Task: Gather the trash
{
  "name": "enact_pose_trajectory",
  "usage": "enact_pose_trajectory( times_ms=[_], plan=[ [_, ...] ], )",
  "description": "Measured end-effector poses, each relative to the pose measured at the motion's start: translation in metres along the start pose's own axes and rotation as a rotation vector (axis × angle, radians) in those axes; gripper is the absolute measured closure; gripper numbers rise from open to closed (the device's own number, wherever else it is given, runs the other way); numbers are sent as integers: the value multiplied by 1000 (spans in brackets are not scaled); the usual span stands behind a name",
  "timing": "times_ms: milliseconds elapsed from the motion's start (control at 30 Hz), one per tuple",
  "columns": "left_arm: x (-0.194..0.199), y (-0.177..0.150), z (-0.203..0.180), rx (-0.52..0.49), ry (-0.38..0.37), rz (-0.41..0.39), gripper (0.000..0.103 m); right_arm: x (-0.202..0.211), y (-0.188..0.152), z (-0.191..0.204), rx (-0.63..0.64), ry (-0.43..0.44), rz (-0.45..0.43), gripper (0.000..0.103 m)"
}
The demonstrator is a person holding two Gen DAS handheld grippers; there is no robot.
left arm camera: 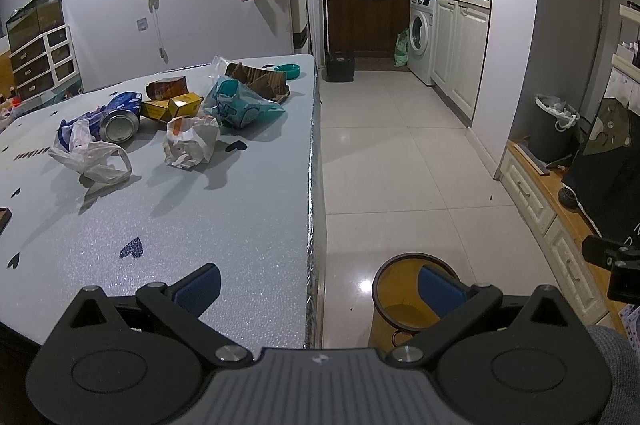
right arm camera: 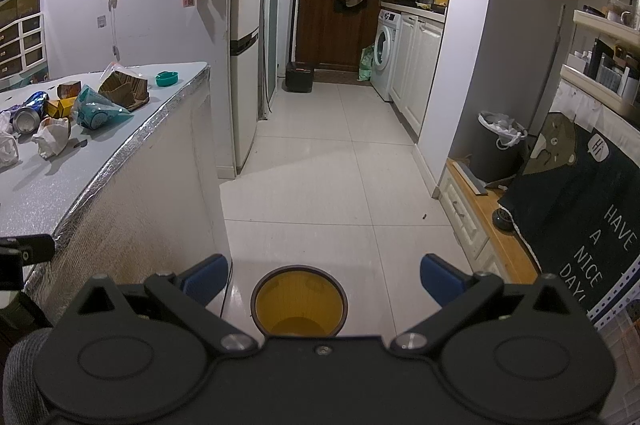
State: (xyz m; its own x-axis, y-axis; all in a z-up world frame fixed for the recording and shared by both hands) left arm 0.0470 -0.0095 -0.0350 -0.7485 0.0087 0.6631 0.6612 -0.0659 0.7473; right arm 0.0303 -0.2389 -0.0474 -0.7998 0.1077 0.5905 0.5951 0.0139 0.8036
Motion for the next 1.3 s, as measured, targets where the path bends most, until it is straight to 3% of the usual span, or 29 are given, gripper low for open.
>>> enact_pose_trajectory(
  times_ms=[567,800,1000,1167,1300],
  plan=[
    [-5,3,6,8,-7,-14,0,0,-2,-4,-3,1,-13,0],
    [-11,27,39,35,45,-74,0,-8,25,5,17,24,-128,0],
    [-20,45,81,30,115,-104,0,-28,58,39,67,173,-174,0],
    [-30,58,125,52,174,-115,0,-44,87,79,110,240,-212,0],
    [-36,63,161,81,217,-111,0,-57,113,118,128,364,-231,0]
  ],
)
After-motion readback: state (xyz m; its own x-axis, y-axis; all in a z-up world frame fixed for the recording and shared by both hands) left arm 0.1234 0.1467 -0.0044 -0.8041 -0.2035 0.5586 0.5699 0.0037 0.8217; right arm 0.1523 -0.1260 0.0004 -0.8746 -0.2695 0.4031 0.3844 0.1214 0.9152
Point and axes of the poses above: each gripper's, at about its wrist camera, not at the fingertips, and x roughly against the way its jaws point, z to its left, y to its top, the point moved 7 cm from there along -x, roughly the way its jaws point, and after that the axes turned 1 degree about x, right-handed, at the moved point
